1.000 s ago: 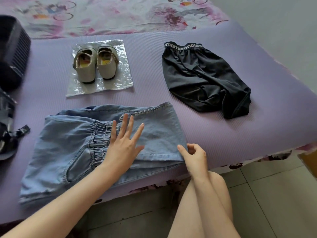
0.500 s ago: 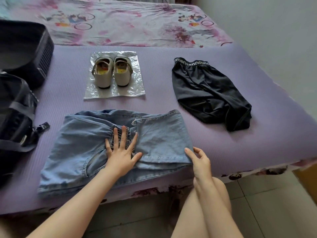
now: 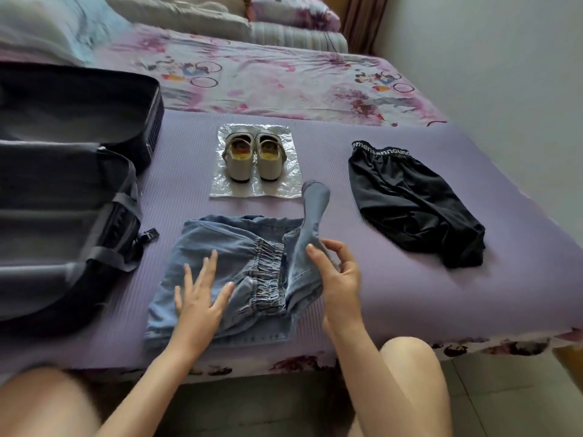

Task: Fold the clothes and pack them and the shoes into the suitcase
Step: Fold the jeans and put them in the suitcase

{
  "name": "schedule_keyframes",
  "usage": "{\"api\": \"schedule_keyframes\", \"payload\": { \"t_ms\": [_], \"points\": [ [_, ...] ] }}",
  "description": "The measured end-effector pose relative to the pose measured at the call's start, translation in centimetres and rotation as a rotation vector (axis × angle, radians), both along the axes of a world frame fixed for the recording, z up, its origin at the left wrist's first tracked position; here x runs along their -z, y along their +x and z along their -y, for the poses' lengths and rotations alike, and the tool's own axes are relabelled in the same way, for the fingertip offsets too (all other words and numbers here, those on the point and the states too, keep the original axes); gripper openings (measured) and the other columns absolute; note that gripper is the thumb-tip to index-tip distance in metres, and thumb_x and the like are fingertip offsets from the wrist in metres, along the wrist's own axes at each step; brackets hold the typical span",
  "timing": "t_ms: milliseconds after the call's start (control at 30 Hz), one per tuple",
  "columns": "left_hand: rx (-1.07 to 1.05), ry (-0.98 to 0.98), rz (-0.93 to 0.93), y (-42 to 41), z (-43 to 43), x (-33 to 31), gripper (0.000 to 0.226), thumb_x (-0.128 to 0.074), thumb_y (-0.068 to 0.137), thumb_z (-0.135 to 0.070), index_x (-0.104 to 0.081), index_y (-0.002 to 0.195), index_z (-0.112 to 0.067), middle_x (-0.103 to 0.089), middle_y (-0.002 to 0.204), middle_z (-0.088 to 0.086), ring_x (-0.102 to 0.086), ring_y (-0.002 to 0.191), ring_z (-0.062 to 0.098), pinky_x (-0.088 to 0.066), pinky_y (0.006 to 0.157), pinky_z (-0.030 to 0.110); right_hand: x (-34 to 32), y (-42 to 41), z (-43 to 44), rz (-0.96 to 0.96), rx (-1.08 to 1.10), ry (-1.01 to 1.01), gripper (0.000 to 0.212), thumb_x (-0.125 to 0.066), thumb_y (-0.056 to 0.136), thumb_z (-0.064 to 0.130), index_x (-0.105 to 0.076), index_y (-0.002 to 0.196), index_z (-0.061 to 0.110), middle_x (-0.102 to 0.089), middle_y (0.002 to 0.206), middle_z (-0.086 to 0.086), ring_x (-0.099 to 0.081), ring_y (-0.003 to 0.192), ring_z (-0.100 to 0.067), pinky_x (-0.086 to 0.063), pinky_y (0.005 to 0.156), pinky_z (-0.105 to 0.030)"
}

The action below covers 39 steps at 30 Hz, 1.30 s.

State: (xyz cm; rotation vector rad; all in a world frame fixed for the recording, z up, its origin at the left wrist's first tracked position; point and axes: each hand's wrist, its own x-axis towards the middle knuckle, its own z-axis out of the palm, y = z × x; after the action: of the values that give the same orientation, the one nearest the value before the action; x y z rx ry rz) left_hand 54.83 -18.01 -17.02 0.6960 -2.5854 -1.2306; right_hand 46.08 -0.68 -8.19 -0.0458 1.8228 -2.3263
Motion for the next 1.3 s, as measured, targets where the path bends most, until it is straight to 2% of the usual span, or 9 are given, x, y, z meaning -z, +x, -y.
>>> {"api": "schedule_keyframes", "payload": {
  "t_ms": [267, 367, 433, 600, 800, 967, 1067, 1167, 1300],
  "points": [
    [-0.284, 0.412, -0.091, 6.2, 6.8, 1.7, 0.049, -0.035, 0.1, -0.029, -0.025, 0.147, -0.021, -0.021, 0.156, -0.001, -0.016, 0.141, 0.006, -0.012, 0.109, 0.021, 3.4, 6.4, 12.8, -0.219, -0.181, 0.285, 0.007, -0.066, 0.085, 0.018, -0.062, 0.084, 0.023, -0.066, 0.075, 0.007, -0.058, 0.065, -0.009, -0.046, 0.058, -0.031],
    [-0.376, 0.714, -0.178, 6.8, 7.9, 1.7, 0.045, -0.029, 0.101, -0.029, -0.031, 0.145, -0.017, -0.034, 0.149, 0.004, -0.036, 0.13, 0.012, -0.029, 0.102, 0.027, 7.3, 8.9, 15.6, -0.267, -0.237, 0.633, 0.006, -0.064, 0.086, 0.025, -0.06, 0.09, 0.027, -0.068, 0.112, 0.012, -0.06, 0.112, -0.01, -0.05, 0.091, -0.037],
    [-0.403, 0.897, -0.2, 6.9, 8.1, 1.5, 0.047, -0.026, 0.101, -0.035, -0.031, 0.146, -0.021, -0.037, 0.146, 0.004, -0.045, 0.124, 0.017, -0.035, 0.096, 0.03, 9.3, 10.1, 16.5, -0.258, -0.311, 0.76, 0.005, -0.06, 0.089, 0.025, -0.061, 0.095, 0.025, -0.055, 0.135, 0.009, -0.035, 0.138, -0.014, -0.028, 0.114, -0.032],
    [-0.439, 1.024, -0.216, 7.2, 8.8, 2.1, 0.046, -0.028, 0.1, -0.041, -0.04, 0.14, -0.023, -0.044, 0.143, 0.002, -0.052, 0.115, 0.018, -0.039, 0.096, 0.035, 10.1, 11.1, 18.4, -0.334, -0.331, 0.804, 0.014, -0.055, 0.092, 0.031, -0.059, 0.105, 0.026, -0.045, 0.145, 0.003, -0.024, 0.144, -0.022, -0.019, 0.118, -0.035],
    [-0.397, 0.96, -0.168, 7.2, 10.0, 2.1, 0.038, -0.039, 0.1, -0.025, -0.043, 0.137, -0.019, -0.049, 0.133, 0.002, -0.049, 0.119, 0.022, -0.043, 0.088, 0.031, 10.6, 11.7, 17.6, -0.564, -0.717, 1.089, 0.048, -0.047, 0.094, 0.034, -0.043, 0.141, 0.024, -0.014, 0.159, 0.0, 0.016, 0.145, -0.025, 0.009, 0.117, -0.048],
    [-0.347, 0.738, -0.135, 6.4, 10.2, 3.2, 0.04, -0.062, 0.088, -0.008, -0.052, 0.126, -0.016, -0.058, 0.118, 0.006, -0.056, 0.11, 0.02, -0.05, 0.087, 0.035, 6.9, 10.3, 13.3, -0.554, -0.658, 0.83, 0.037, -0.048, 0.097, 0.025, -0.051, 0.134, 0.03, -0.021, 0.155, 0.015, -0.008, 0.144, 0.0, 0.0, 0.12, -0.029],
    [-0.304, 0.567, -0.068, 6.0, 9.7, 3.1, 0.042, -0.065, 0.084, -0.001, -0.055, 0.124, -0.013, -0.061, 0.111, 0.004, -0.058, 0.101, 0.017, -0.044, 0.086, 0.029, 6.1, 9.0, 9.2, -0.595, -0.21, 0.857, 0.042, -0.054, 0.094, 0.03, -0.048, 0.136, 0.03, -0.029, 0.152, 0.014, -0.014, 0.142, 0.001, -0.01, 0.117, -0.027],
    [-0.335, 0.554, -0.064, 5.9, 9.5, 2.7, 0.046, -0.064, 0.083, 0.001, -0.054, 0.126, -0.012, -0.06, 0.111, 0.006, -0.058, 0.1, 0.019, -0.044, 0.087, 0.03, 6.7, 7.2, 5.5, -0.102, 0.16, 0.815, 0.056, -0.063, 0.088, 0.038, -0.044, 0.135, 0.016, -0.043, 0.137, -0.001, -0.032, 0.133, -0.017, -0.025, 0.103, -0.026],
    [-0.368, 0.584, -0.026, 6.0, 9.2, 2.5, 0.059, -0.066, 0.082, -0.001, -0.045, 0.135, -0.018, -0.059, 0.108, 0.002, -0.059, 0.102, 0.02, -0.049, 0.084, 0.036, 8.7, 5.7, 4.5, 0.266, 0.023, 0.565, 0.031, -0.069, 0.085, 0.029, -0.063, 0.103, 0.005, -0.065, 0.097, -0.004, -0.061, 0.098, -0.023, -0.047, 0.075, -0.024]
  ]
}}
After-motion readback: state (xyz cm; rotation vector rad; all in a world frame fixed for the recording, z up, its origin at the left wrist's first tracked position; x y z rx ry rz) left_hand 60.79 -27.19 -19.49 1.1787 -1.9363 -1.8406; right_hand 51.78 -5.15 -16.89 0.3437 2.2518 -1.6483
